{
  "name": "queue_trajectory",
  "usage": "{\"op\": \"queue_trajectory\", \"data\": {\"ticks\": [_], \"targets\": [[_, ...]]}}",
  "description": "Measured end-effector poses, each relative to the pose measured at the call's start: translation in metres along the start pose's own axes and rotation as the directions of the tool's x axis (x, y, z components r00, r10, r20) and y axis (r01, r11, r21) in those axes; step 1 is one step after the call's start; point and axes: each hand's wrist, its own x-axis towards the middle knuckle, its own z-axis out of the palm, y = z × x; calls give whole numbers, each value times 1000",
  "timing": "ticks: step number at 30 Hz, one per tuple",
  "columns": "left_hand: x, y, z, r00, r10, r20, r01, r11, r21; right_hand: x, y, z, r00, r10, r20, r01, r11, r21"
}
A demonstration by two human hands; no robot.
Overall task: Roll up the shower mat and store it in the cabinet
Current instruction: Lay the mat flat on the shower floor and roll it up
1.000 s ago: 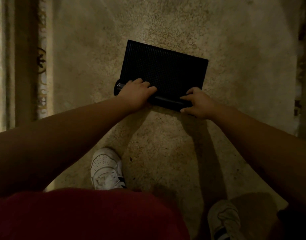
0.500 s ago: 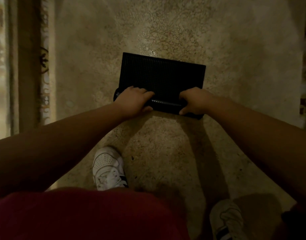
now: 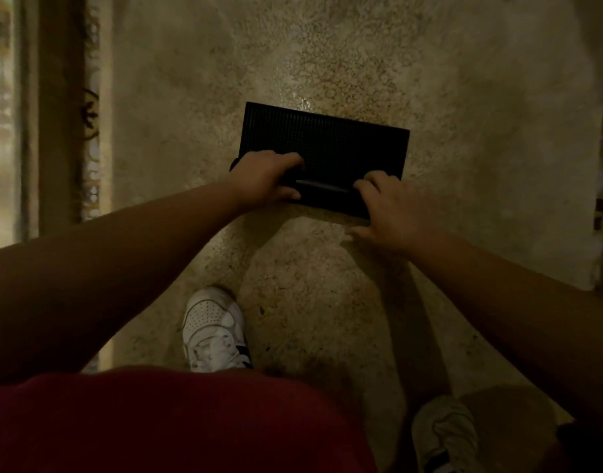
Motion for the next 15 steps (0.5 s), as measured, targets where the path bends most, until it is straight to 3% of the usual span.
{"op": "queue_trajectory", "data": {"ticks": [3,7,10,15], "targets": [[4,0,-4,999,-28,34,29,999,-38,1,-9,7,992,44,-120,-42,999,25],[0,1,4,1000,23,10,-23,1000,6,8,-8,-3,990,55,-134,-46,997,68],[-6,-2,14,993,121,0,-118,971,209,11,-2,-8,999,19,-47,-14,995,101],[-10,8,25,999,29,-42,-14,943,332,43,15,-26,981,7,194,-21,997,71]]}}
